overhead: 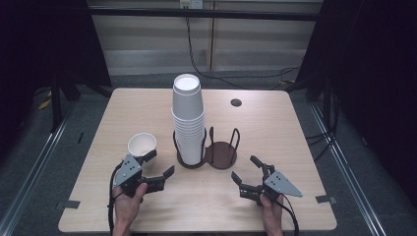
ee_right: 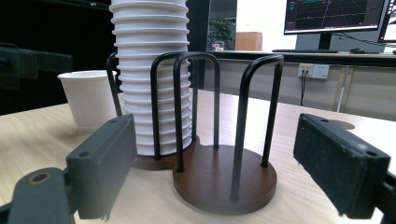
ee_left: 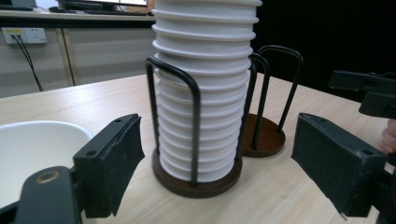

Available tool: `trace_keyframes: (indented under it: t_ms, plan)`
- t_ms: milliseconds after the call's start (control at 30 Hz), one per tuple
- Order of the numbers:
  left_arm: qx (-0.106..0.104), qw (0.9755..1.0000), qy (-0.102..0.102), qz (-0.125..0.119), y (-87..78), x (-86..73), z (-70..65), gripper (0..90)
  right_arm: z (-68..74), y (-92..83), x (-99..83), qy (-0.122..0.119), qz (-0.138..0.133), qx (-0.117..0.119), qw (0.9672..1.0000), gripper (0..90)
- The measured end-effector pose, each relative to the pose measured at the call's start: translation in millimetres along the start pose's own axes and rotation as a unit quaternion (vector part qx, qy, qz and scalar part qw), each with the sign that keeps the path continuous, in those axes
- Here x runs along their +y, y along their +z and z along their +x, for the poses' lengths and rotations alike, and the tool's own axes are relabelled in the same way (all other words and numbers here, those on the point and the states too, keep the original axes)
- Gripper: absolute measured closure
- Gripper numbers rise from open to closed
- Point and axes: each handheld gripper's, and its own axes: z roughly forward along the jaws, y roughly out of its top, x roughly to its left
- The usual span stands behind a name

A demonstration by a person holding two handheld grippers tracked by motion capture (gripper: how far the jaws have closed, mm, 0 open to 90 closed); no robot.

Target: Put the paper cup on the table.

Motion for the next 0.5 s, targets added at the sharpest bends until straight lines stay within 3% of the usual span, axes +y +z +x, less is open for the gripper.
trace_keyframes:
  t_ms: [100,167,267,333,400,500]
  plan:
    - [-0.013,0.9998,-0.011,-0.009,6.5,-6.3,-8.1,15.9,0.1,-0.1,0.0,0.0,0.0,0.0,1.0,13.1]
    - [-0.019,0.9998,0.005,-0.006,11.4,-10.8,-12.4,15.9,0.0,-0.1,0.0,0.0,0.0,0.0,1.0,13.1]
    - [-0.023,0.9997,0.008,-0.001,16.1,-17.8,-17.6,15.8,0.0,-0.1,0.0,0.0,0.0,0.001,1.0,13.1]
    - [-0.035,0.9993,-0.007,0.009,20.4,-22.1,-20.4,15.7,-0.1,0.0,0.0,0.0,0.0,0.001,1.0,13.1]
    - [-0.042,0.999,0.01,0.014,22.3,-23.3,-23.8,15.7,0.0,0.0,0.0,0.0,0.0,0.001,1.0,13.1]
    - [-0.043,0.999,0.009,0.003,23.1,-27.4,-26.2,15.7,-0.1,0.1,0.0,0.0,0.001,0.002,1.0,13.1]
